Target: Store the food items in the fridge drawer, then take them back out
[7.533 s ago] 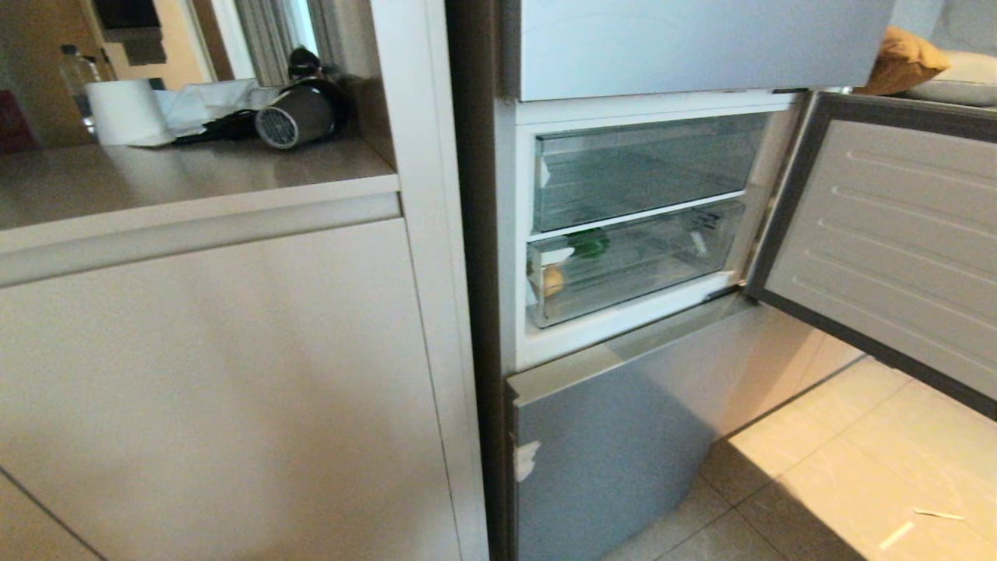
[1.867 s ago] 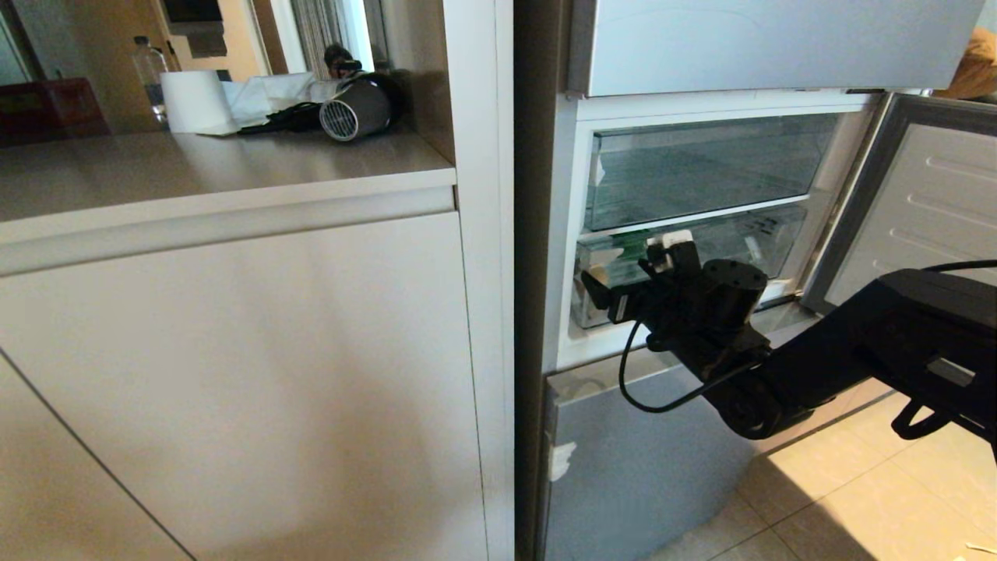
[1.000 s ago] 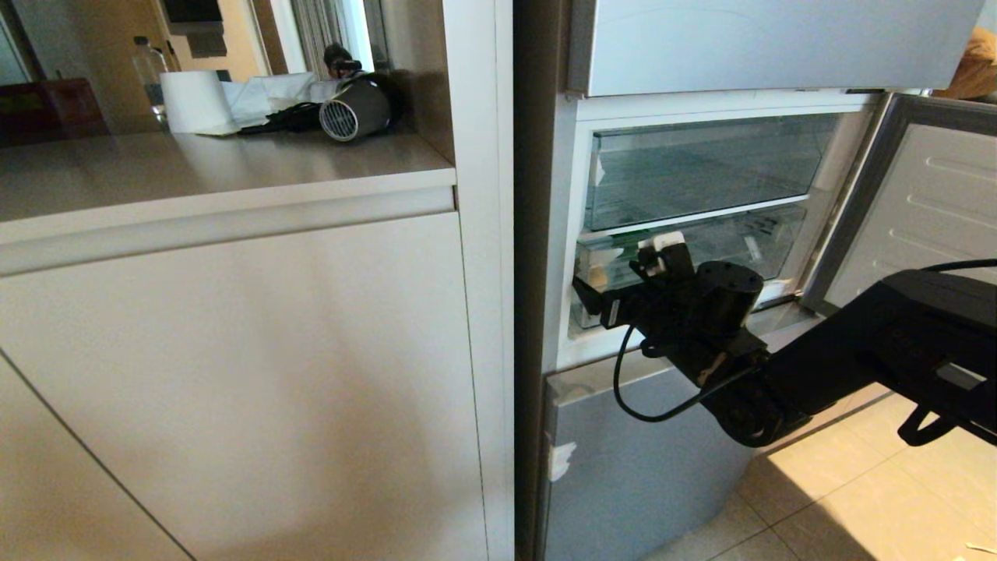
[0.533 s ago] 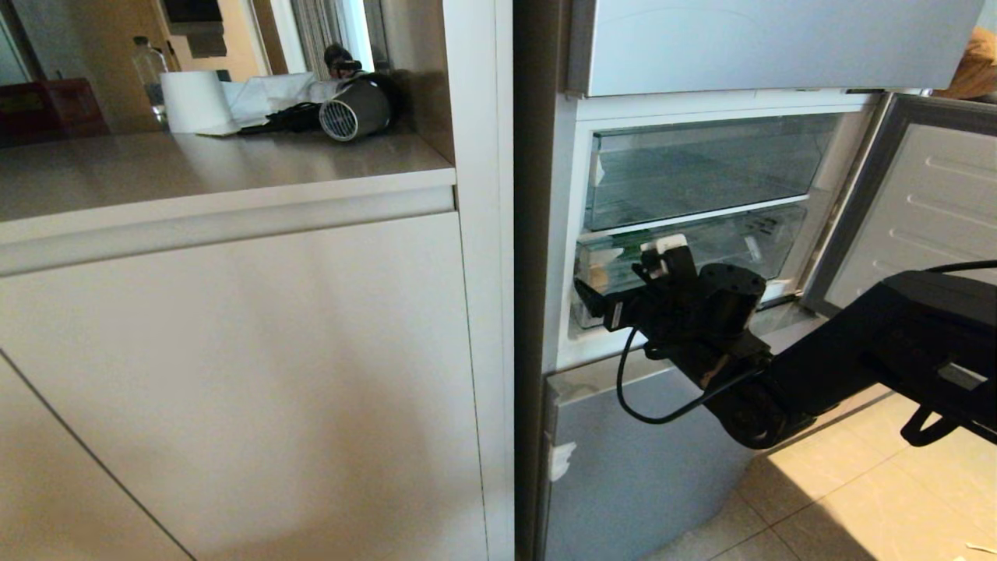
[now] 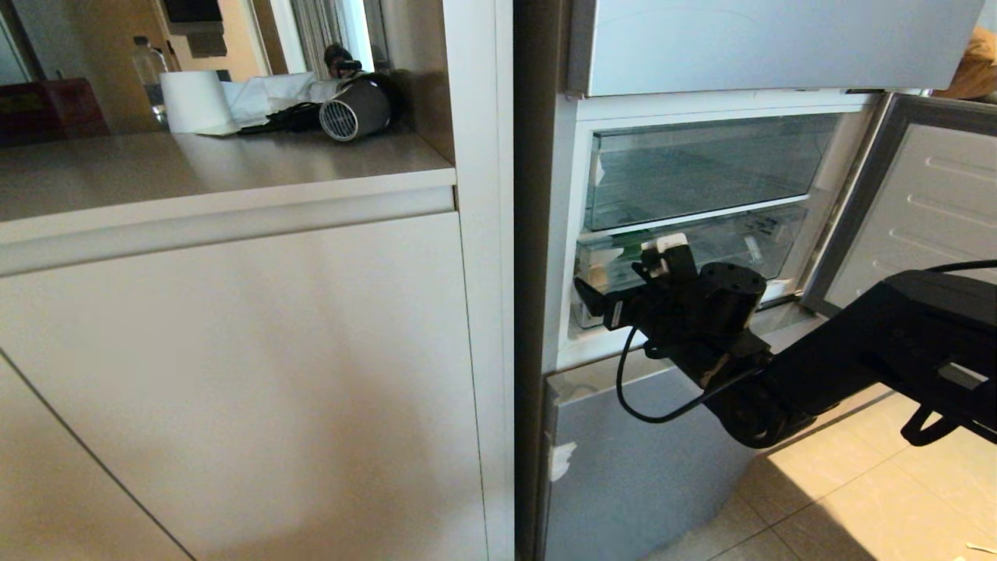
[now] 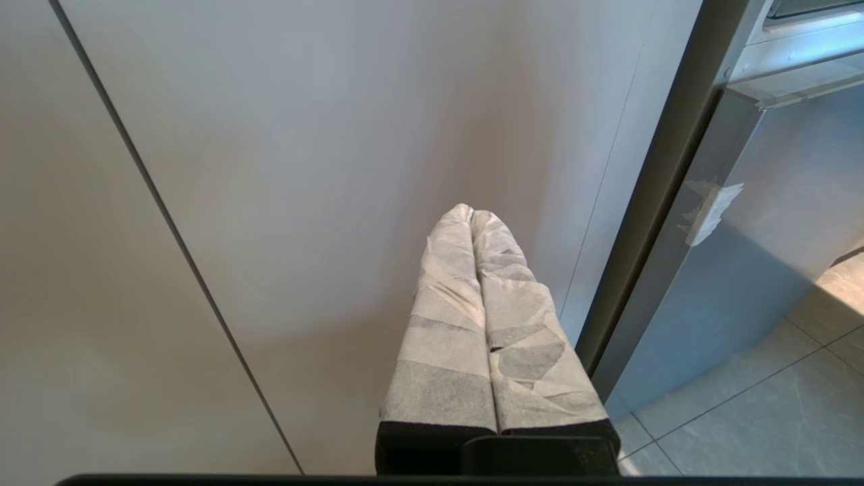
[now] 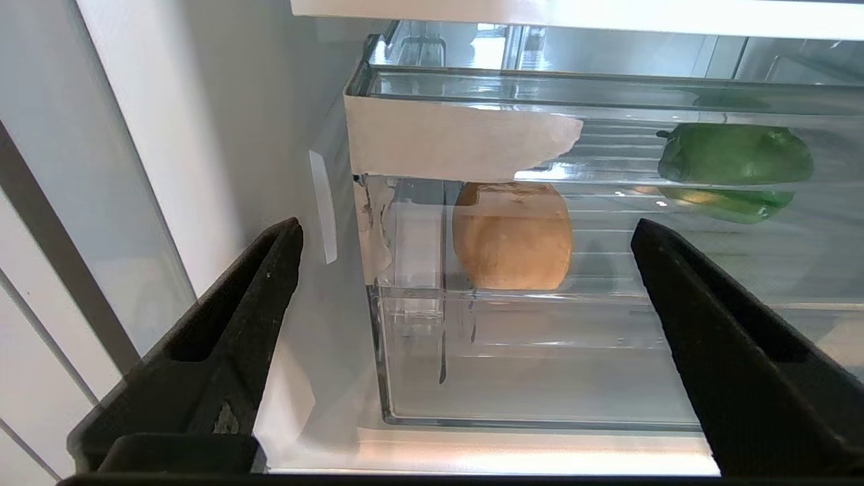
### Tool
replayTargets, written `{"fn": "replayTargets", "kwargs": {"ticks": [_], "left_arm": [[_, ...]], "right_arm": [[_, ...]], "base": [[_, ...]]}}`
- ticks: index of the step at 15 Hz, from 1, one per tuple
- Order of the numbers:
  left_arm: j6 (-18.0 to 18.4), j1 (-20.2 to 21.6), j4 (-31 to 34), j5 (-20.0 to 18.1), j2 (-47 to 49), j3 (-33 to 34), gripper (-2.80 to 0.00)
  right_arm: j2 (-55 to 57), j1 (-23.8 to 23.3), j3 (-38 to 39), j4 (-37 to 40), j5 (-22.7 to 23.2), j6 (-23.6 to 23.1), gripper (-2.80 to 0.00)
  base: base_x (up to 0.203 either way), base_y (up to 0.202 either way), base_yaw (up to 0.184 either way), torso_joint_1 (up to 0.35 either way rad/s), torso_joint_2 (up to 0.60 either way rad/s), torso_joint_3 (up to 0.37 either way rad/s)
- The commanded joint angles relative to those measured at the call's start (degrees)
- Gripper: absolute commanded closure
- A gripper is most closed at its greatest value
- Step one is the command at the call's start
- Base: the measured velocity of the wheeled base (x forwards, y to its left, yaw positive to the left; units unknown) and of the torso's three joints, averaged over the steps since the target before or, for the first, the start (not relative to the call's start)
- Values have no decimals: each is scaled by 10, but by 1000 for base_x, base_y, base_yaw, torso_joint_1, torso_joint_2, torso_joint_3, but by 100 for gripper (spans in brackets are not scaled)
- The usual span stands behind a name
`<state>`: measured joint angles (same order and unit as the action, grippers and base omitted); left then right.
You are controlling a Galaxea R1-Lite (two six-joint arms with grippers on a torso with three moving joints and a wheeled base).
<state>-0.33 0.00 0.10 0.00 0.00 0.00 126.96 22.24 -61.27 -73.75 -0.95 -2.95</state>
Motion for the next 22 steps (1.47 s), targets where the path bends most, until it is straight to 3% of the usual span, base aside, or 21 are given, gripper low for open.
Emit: {"fn": "replayTargets", "kwargs": {"ticks": [1, 15, 22], "left_arm": [[0, 0, 0, 0, 0, 0, 0], [0, 0, 0, 0, 0, 0, 0], [0, 0, 0, 0, 0, 0, 0]], "right_arm": [[0, 1, 0, -4, 0, 0, 0], [1, 9, -1, -4, -2, -1, 0], [-43, 26, 55, -4, -7, -2, 0]], "base": [[0, 0, 0, 0, 0, 0], [0, 0, 0, 0, 0, 0], [0, 0, 0, 0, 0, 0]]}}
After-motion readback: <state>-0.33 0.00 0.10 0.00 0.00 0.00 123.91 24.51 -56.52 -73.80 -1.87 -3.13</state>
